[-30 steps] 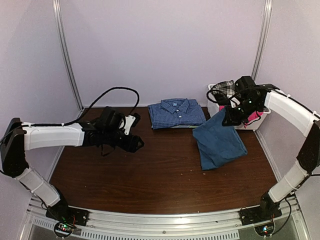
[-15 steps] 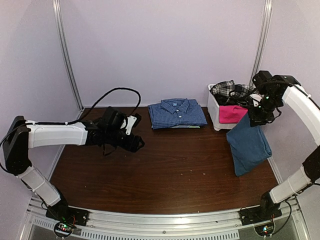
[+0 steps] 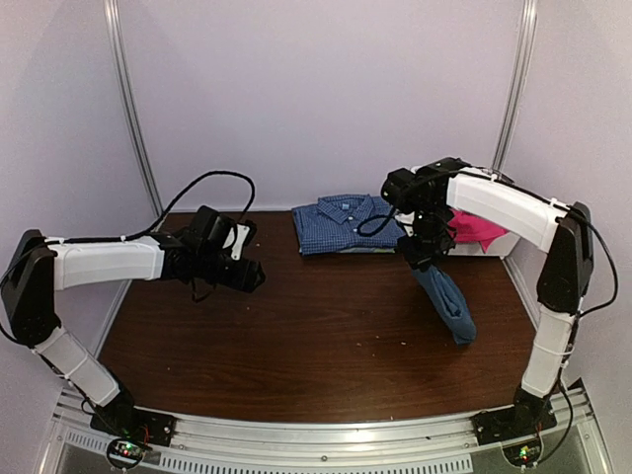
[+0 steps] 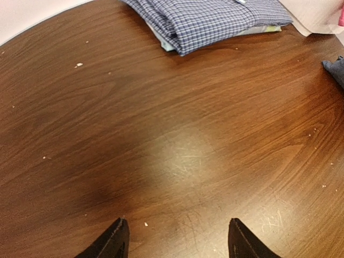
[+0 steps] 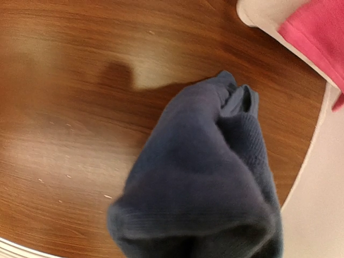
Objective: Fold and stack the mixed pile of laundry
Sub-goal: Turn over the square-folded T-shirt at the center of the board.
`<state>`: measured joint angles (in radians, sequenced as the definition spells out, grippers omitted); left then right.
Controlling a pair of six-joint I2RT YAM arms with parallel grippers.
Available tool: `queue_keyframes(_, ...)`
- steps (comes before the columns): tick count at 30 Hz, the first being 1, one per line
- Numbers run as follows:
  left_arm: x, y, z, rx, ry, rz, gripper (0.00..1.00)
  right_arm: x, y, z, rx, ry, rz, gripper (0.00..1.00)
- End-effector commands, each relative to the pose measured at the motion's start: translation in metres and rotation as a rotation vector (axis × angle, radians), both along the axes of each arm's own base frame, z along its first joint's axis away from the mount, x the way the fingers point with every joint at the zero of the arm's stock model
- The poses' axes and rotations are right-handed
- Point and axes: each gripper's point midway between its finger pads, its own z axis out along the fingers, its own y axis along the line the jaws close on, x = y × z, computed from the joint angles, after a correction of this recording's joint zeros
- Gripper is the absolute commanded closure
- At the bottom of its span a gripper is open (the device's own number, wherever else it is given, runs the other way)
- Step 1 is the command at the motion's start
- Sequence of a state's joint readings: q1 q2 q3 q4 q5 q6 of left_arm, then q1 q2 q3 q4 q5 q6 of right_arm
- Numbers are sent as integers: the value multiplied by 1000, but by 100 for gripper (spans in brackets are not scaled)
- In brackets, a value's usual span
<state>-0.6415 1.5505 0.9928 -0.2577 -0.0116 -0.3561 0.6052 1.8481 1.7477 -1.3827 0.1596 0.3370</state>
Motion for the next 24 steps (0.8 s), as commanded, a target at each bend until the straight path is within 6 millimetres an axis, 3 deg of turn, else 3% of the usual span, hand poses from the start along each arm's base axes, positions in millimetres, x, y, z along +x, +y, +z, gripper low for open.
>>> queue_keyframes(1,3,22,8,-39,7,87,36,16,76,9,181,-62,30,100)
queue_keyframes(7,-1,44,-7,-81,93,144,36,27,182,-27,422,25,110,100)
queue_keyframes(10,-6,54,-15,-112,135,176,36,31,224,-36,557,74,135,89)
queue_keyframes(13,-12,64,-18,-159,161,212,36,30,276,-9,823,108,193,71)
queue_keyframes(16,-15,68,-15,-191,162,213,35,21,307,49,1074,110,288,51)
queue_keyframes(18,-16,62,-12,-205,164,173,35,19,305,79,1169,84,321,41)
queue_keyframes(21,-16,46,-4,-232,164,101,36,27,271,98,1217,33,296,40)
queue_keyframes(24,-14,18,7,-233,144,12,37,41,213,64,1088,-8,217,44)
